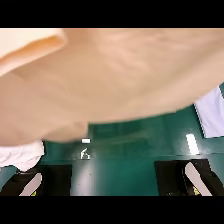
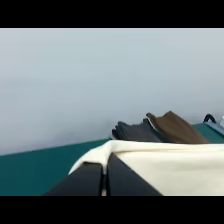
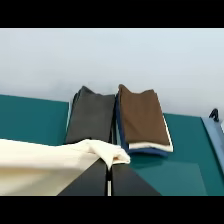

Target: Fold the shirts.

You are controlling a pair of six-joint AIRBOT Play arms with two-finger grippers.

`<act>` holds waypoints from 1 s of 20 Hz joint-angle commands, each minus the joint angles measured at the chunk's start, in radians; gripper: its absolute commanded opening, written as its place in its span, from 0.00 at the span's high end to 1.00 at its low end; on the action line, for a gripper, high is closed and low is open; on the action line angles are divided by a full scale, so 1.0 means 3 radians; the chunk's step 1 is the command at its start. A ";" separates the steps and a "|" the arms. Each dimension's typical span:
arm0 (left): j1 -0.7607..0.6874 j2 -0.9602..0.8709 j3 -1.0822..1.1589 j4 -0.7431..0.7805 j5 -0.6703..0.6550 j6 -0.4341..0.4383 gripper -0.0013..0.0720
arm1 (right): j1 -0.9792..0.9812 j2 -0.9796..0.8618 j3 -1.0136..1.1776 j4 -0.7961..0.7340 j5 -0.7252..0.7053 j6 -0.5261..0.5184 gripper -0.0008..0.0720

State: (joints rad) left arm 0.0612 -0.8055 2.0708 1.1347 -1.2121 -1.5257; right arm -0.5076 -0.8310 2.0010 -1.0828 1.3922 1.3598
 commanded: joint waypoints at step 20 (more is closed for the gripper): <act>0.0013 -0.2771 -0.1577 -0.0401 0.0749 0.0661 0.95 | 0.1208 -0.2962 -0.0528 -0.0507 -0.0315 0.0238 0.97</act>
State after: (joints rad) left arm 0.0624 -1.5848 1.5311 1.0176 -0.9661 -1.3594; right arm -0.1696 -1.6428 1.7283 -1.2285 1.2991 1.4277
